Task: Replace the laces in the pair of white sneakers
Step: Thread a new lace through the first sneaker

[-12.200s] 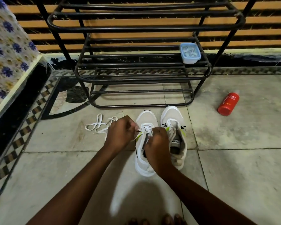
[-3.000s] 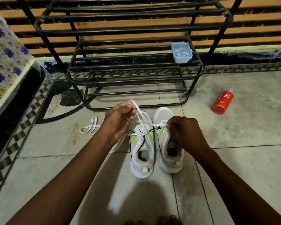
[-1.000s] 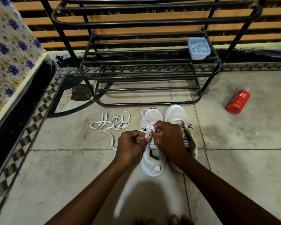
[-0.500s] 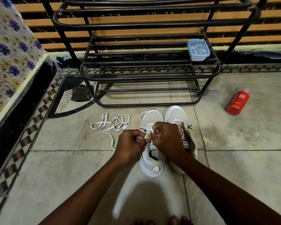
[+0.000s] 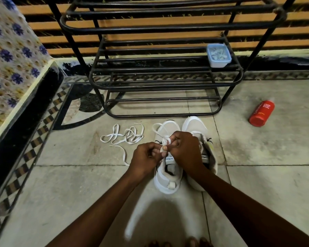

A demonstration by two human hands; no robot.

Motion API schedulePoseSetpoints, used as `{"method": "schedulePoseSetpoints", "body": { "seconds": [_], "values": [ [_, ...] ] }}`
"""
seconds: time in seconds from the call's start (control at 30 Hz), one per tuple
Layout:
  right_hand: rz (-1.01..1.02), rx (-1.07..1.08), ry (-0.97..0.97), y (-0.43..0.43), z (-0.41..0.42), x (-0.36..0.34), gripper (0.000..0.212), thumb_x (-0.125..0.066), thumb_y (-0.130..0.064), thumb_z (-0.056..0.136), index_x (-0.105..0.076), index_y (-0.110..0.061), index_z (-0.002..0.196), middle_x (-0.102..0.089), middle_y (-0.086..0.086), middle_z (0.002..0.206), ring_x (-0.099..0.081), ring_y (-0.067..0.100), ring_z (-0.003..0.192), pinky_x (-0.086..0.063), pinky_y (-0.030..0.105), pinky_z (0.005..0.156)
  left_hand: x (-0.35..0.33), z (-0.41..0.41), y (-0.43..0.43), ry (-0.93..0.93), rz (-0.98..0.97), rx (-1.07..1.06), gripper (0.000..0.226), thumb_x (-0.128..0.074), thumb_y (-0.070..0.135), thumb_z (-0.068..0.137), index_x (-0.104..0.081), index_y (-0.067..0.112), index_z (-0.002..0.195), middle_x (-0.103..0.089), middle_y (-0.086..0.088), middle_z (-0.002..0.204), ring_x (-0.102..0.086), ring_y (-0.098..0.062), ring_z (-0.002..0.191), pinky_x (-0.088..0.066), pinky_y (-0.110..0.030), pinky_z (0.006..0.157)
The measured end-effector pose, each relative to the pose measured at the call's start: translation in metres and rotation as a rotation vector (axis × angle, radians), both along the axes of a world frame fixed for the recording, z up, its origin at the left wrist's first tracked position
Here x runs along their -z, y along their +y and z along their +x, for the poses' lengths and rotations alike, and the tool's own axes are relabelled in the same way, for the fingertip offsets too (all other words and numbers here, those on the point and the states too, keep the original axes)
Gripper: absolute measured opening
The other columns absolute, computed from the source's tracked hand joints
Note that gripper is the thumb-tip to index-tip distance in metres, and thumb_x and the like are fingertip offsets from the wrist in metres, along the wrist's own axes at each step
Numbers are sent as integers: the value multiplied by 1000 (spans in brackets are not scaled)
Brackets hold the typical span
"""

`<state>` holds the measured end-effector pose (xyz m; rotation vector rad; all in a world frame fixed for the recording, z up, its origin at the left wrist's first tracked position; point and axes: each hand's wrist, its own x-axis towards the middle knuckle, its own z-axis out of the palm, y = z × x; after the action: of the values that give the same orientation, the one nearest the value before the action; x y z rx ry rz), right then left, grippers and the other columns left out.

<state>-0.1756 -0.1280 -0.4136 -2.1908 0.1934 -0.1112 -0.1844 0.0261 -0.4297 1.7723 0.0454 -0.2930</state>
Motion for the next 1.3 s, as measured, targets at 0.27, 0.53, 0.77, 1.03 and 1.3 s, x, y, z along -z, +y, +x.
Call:
{"method": "schedulePoseSetpoints", "body": {
  "seconds": [0.27,0.53,0.77,1.03,1.3],
  "values": [
    [20,5,-92,7,-6,4,19,-82,-12,70,-64,-18,68,-63,-6,59,-59,7,61,-43,29,62,-2,-1,-3,112,-164,-135,12,-59,-6,98,-66,-16,99,-67,-17,77,-63,-18,66,-56,-26,64],
    [-24,77,-230,9,-27,21,24,-84,-14,73,-64,-13,86,-60,-1,86,-60,21,79,-47,39,75,-1,8,-10,224,-176,-205,13,-48,-17,90,-57,-8,90,-56,-11,65,-48,-17,49,-40,-26,48],
    [-163,109,-185,13,-38,21,38,-76,-6,68,-53,-18,96,-42,-1,106,-47,17,92,-43,34,86,-11,28,2,239,-271,-405,35,-36,-16,92,-49,12,77,-61,-17,70,-58,-24,55,-41,-27,53],
    [-275,79,-200,16,-38,14,34,-70,11,61,-56,-10,85,-47,4,85,-55,32,80,-47,37,71,-27,36,13,-247,-4,-138,27,-33,-9,101,-42,13,89,-45,-1,62,-43,-18,53,-43,-30,54],
    [-68,92,-33,12,-35,28,16,-56,-6,88,-55,-16,100,-46,4,108,-47,19,94,-36,23,78,-20,39,32,-446,584,430,19,-78,36,89,-74,18,93,-48,3,101,-52,-11,92,-41,-24,83]
  ]
}}
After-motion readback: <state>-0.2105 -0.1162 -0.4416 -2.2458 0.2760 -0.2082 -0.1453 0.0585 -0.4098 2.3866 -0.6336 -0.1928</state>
